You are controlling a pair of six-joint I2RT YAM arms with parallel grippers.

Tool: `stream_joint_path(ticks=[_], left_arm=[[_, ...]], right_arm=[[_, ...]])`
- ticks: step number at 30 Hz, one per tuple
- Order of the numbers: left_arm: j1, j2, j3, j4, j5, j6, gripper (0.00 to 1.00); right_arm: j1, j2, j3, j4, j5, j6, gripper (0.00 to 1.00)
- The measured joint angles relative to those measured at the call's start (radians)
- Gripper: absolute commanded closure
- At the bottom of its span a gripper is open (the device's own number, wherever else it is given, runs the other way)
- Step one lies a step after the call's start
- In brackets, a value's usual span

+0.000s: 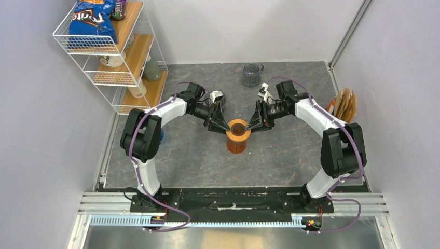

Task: Place the coffee filter in the dripper

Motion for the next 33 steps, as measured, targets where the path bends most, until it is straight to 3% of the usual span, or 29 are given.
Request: stream_joint_path(ticks=[5, 14, 18, 23, 26, 33], left_arm=[[0.021, 0.001, -0.003, -0.033, -0.046, 0.027, 0.4], [0.059, -0.034, -0.001, -0.153, -0.099, 0.143, 0.36], [0.063, -0.117, 0.048, -0.348, -0.189, 0.339, 0.29], [0.096, -0.359, 0.063, -0.533, -0.365, 0.569, 0.21], [0.204, -0.513, 0.075, -0.652, -0.417, 0.679, 0.23], [0.695, -0.585, 0.085, -0.912, -0.48, 0.933, 0.26]], right_arm=[[0.0, 0.0, 0.0, -0.004, 0.0, 0.001, 0.26], [-0.004, -0.009, 0.044, -0.066, 0.005, -0.043, 0.03], [-0.038, -0.068, 0.063, -0.119, 0.02, -0.085, 0.03], [-0.098, -0.175, 0.1, -0.202, 0.054, -0.15, 0.03], [-0.113, -0.231, 0.117, -0.243, 0.068, -0.184, 0.03], [-0.117, -0.292, 0.117, -0.3, 0.092, -0.212, 0.03]])
